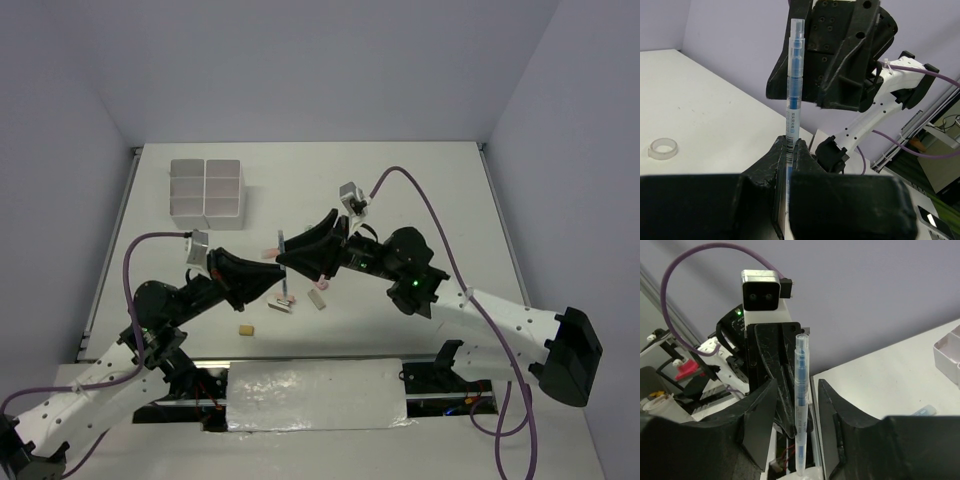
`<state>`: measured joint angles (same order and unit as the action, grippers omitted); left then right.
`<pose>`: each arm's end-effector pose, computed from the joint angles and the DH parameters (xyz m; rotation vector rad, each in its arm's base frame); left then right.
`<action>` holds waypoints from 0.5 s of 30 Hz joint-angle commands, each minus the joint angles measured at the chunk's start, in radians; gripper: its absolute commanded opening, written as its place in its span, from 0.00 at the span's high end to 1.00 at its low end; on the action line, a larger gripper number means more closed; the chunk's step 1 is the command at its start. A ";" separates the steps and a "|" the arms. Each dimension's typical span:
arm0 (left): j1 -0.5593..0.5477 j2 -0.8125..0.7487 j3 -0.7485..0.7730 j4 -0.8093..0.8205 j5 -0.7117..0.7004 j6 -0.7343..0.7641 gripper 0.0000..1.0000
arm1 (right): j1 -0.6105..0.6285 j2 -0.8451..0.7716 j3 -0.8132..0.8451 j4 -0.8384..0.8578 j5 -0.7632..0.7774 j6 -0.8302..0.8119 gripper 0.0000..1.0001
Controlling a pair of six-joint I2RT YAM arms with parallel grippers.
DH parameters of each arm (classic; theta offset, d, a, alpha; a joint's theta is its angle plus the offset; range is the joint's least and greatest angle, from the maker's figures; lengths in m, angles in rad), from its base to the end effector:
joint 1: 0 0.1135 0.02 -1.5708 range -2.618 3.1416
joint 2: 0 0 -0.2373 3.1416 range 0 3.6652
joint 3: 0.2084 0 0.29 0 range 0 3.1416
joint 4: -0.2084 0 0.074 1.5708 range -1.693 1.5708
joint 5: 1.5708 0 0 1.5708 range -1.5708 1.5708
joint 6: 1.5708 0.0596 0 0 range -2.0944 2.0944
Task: Sort the stationery into containers
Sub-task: Close the pen cap on the pen.
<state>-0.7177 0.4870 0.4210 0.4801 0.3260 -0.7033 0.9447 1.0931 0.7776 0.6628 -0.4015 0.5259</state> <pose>0.1508 -0.1570 0.3182 0.3283 1.2645 -1.4237 0.1689 0.2733 0.3371 -0.6638 1.2394 1.4950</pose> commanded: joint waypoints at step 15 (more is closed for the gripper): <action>-0.002 0.047 0.071 0.052 0.033 0.024 0.59 | 0.029 0.016 0.054 -0.019 0.012 -0.043 1.00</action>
<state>-0.7177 0.5072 0.4419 0.4755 0.3286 -0.6983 0.9565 1.1152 0.7929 0.6369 -0.3965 0.5037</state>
